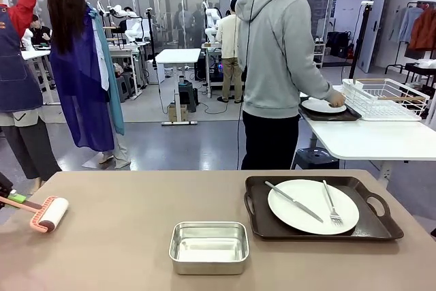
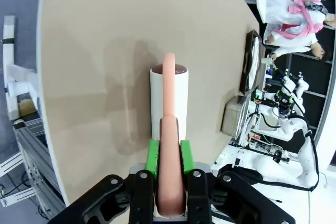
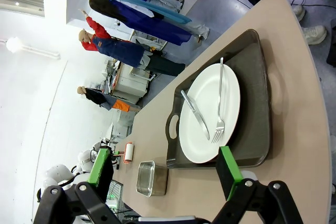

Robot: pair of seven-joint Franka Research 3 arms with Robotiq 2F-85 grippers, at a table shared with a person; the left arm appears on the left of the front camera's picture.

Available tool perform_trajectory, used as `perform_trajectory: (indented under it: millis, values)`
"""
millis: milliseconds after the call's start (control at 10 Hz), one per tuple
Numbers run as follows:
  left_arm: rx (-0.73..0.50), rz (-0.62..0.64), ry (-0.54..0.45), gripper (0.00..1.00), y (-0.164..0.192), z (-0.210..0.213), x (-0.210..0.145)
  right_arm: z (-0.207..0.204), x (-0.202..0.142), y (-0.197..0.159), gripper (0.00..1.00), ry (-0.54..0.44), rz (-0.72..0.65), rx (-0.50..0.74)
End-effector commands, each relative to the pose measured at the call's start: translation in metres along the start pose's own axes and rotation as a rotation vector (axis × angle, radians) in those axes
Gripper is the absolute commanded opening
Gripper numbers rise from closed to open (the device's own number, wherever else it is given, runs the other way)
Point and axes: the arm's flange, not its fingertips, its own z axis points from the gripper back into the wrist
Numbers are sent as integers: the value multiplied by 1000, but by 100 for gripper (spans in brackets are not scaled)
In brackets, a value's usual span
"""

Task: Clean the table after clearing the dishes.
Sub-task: When the left (or right) Handle tray is removed, use the left hand (or right hand) to clean the left (or right) side of the table with the Lint Roller.

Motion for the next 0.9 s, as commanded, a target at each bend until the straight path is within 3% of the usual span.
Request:
perform_trajectory:
  millis: [0, 500, 600, 800]
  values:
    - [17, -25, 46, 21, -24, 14, -28, -1, -3, 3, 100, -5, 6, 5]
    - [48, -73, -125, 21, -124, 35, -113, -1, -3, 3, 100, -5, 6, 5]
    - [33, -80, -40, 21, -87, 41, -67, -1, -3, 3, 100, -5, 6, 5]
    - [33, -80, -40, 21, -87, 41, -67, -1, -3, 3, 100, -5, 6, 5]
